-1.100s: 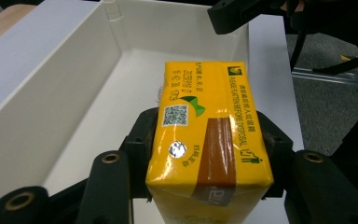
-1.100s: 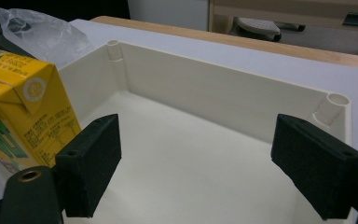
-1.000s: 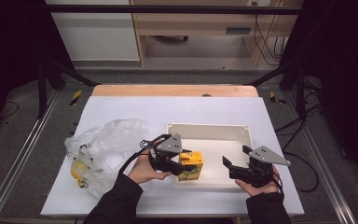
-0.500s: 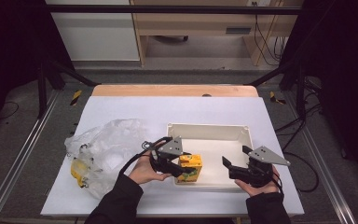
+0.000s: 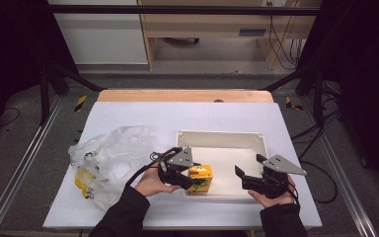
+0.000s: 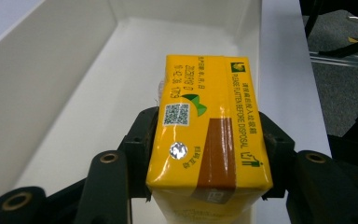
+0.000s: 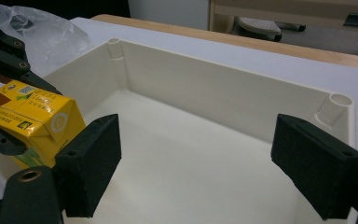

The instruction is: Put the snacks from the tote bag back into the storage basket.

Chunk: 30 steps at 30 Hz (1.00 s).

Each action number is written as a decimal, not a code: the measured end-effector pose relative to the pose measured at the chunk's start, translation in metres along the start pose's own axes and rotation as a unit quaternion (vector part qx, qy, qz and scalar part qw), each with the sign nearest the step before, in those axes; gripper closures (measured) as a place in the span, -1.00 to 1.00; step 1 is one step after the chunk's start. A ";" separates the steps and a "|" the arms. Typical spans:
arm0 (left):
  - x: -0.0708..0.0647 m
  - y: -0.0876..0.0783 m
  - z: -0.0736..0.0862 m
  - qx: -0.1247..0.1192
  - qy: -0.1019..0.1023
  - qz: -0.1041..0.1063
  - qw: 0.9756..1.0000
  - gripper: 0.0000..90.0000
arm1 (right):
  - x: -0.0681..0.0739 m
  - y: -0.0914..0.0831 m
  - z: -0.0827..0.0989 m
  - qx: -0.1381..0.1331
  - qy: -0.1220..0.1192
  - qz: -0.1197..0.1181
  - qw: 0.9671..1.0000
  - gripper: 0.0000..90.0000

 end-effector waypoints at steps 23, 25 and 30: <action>0.012 -0.048 -0.025 -0.045 -0.086 -0.088 0.991 -0.39 | -0.005 -0.006 -0.001 -0.008 0.006 0.007 1.000 -0.64; 0.015 -0.055 -0.025 -0.050 -0.097 -0.100 0.989 -0.40 | -0.005 -0.007 -0.001 -0.008 0.007 0.009 1.000 -0.64; 0.026 -0.072 -0.021 -0.056 -0.123 -0.130 0.982 -0.41 | -0.006 -0.008 -0.001 -0.008 0.008 0.010 1.000 -0.64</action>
Point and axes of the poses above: each handheld gripper's, and its own axes: y roughly forward along the jaws, z roughly out of its underside, x roughly to its left, the point moved 9 cm from there along y, roughly forward along the jaws, and after that the axes turned 13 degrees about -z, right-handed, at the moved point
